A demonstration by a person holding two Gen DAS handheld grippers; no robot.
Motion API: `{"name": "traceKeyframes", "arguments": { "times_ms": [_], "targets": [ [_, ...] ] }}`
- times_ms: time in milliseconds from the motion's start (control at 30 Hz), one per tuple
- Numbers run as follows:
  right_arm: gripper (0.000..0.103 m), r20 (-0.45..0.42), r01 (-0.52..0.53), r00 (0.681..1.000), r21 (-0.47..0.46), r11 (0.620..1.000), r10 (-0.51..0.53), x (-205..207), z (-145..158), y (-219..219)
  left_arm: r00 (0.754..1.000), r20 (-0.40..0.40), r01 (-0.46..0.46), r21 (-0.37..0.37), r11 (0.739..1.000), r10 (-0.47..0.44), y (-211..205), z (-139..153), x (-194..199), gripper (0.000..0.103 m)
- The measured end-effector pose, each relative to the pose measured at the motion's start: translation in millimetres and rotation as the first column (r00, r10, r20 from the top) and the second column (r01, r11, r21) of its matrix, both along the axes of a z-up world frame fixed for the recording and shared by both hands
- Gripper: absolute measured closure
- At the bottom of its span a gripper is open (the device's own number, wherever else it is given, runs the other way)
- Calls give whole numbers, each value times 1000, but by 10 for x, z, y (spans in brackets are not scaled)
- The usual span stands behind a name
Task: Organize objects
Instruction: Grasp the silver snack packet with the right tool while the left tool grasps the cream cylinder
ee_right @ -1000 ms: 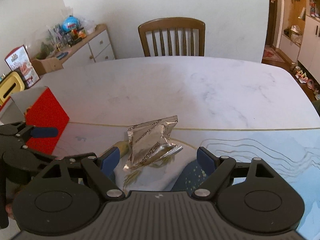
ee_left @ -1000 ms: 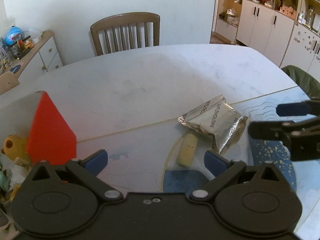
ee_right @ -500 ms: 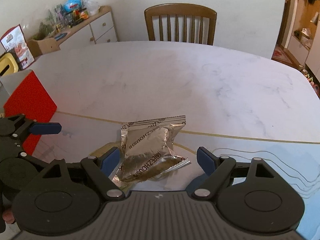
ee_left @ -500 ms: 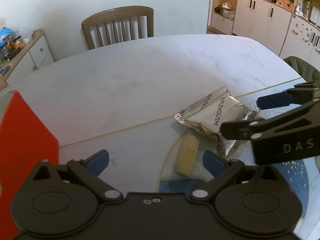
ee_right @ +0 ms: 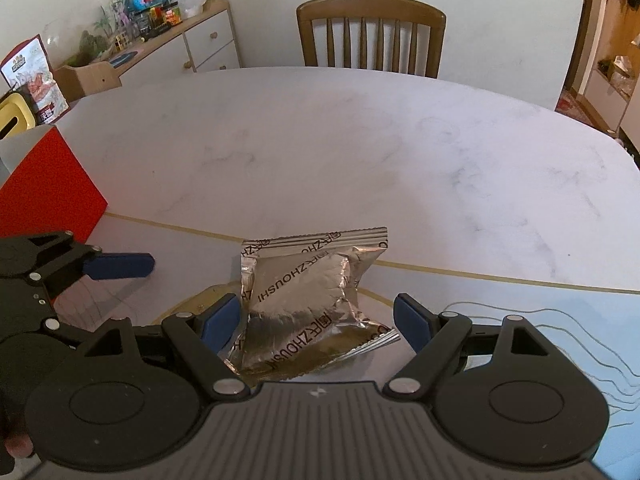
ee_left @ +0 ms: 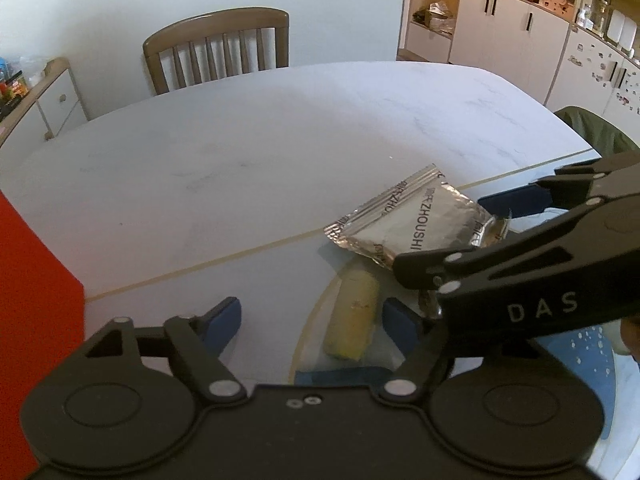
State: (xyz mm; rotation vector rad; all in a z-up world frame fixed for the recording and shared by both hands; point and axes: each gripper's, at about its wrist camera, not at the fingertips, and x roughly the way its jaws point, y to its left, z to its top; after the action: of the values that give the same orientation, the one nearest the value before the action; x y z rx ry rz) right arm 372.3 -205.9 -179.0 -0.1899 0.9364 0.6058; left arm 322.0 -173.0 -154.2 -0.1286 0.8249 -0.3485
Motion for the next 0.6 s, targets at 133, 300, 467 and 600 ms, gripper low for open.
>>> {"name": "traceKeyframes", "arguments": {
  "times_ms": [133, 300, 467, 600],
  "targets": [
    [24, -5, 5, 1000, 4, 1000, -4, -4, -21, 9, 1000, 10, 9, -9, 1000, -9, -11, 2, -6, 36],
    [27, -4, 16, 1000, 8, 1000, -16, -19, -18, 9, 999, 32, 28, -7, 1000, -27, -43, 32, -34, 53],
    [44, -19, 29, 999, 26, 999, -28, -38, -14, 16, 998, 42, 48, -9, 999, -48, -83, 62, -52, 72],
    [48, -18, 44, 999, 31, 999, -43, -56, 4, -8, 997, 44, 58, -2, 998, -58, -100, 74, -48, 83]
  ]
}}
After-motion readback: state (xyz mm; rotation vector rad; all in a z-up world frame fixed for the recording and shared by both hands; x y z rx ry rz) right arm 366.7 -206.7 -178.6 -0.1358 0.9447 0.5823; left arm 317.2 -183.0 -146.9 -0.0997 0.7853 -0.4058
